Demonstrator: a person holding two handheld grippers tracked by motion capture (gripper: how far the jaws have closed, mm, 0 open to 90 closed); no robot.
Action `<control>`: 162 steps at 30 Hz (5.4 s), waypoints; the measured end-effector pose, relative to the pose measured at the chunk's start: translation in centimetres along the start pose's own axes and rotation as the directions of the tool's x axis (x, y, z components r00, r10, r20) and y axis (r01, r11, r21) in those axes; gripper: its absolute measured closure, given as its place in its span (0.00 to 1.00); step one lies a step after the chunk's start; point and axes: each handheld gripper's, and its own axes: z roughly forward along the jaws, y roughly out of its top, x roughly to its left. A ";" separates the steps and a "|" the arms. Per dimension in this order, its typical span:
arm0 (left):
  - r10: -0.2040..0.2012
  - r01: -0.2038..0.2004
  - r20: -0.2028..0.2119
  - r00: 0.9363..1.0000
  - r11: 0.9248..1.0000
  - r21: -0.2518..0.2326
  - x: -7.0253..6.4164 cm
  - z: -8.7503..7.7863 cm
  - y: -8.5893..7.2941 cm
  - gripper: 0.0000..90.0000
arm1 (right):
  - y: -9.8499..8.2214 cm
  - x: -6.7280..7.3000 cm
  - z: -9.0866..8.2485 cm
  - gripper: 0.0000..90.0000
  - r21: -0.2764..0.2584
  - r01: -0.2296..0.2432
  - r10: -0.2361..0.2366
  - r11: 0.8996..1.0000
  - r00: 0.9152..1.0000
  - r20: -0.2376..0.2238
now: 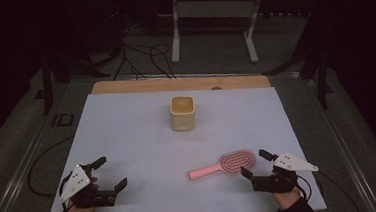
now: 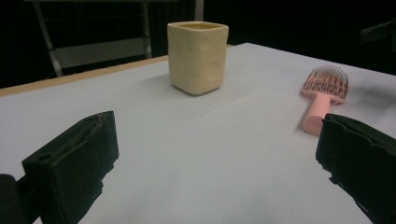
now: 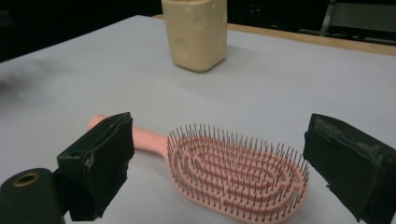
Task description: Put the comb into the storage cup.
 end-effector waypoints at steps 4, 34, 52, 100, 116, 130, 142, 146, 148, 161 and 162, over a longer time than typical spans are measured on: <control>-0.010 0.010 0.002 1.000 1.000 -0.005 0.1 -0.1 0.0 0.00 | 1.7 0.3 -0.8 0.09 0.000 -0.004 0.004 1.000 1.000 0.026; -0.012 0.012 0.013 1.000 1.000 -0.001 -0.1 0.1 0.0 0.00 | 8.1 3.5 4.0 0.09 0.032 0.085 -0.081 0.996 0.992 -0.098; -0.015 0.015 0.018 1.000 1.000 -0.001 -0.1 0.2 0.0 0.00 | 8.1 5.0 7.6 0.09 0.118 0.119 -0.099 0.986 0.982 -0.162; -0.015 0.014 0.028 0.999 1.000 0.005 -0.1 0.3 -0.1 0.00 | 4.6 7.6 15.4 0.78 0.417 0.146 -0.077 0.897 0.981 -0.179; -0.012 0.012 0.035 0.999 1.000 0.001 -0.1 0.3 -0.1 0.00 | 3.8 8.2 15.9 1.00 0.492 0.210 -0.118 0.845 0.970 -0.212; -0.010 0.010 0.033 0.999 1.000 0.008 -0.1 0.4 -0.1 0.00 | 3.0 8.2 15.1 1.00 0.523 0.228 -0.121 0.821 0.966 -0.230; -0.007 0.007 0.028 1.000 1.000 0.012 -0.1 0.4 -0.1 0.00 | 2.0 8.2 12.5 1.00 0.548 0.251 -0.126 0.798 0.958 -0.256; -0.009 0.009 0.030 1.000 1.000 0.011 -0.1 0.4 -0.1 0.00 | 1.8 8.0 11.5 1.00 0.553 0.259 -0.133 0.792 0.957 -0.257; -0.007 0.006 0.028 1.000 1.000 0.014 -0.1 0.4 -0.1 0.00 | 1.7 7.9 11.1 1.00 0.557 0.260 -0.135 0.789 0.957 -0.255; -0.008 0.008 0.029 1.000 1.000 0.014 -0.1 0.4 -0.1 0.00 | 0.7 7.1 8.5 1.00 0.591 0.288 -0.155 0.754 0.951 -0.266; -0.008 0.008 0.029 1.000 1.000 0.014 -0.1 0.4 -0.1 0.00 | 0.7 7.1 8.3 1.00 0.594 0.291 -0.163 0.750 0.951 -0.261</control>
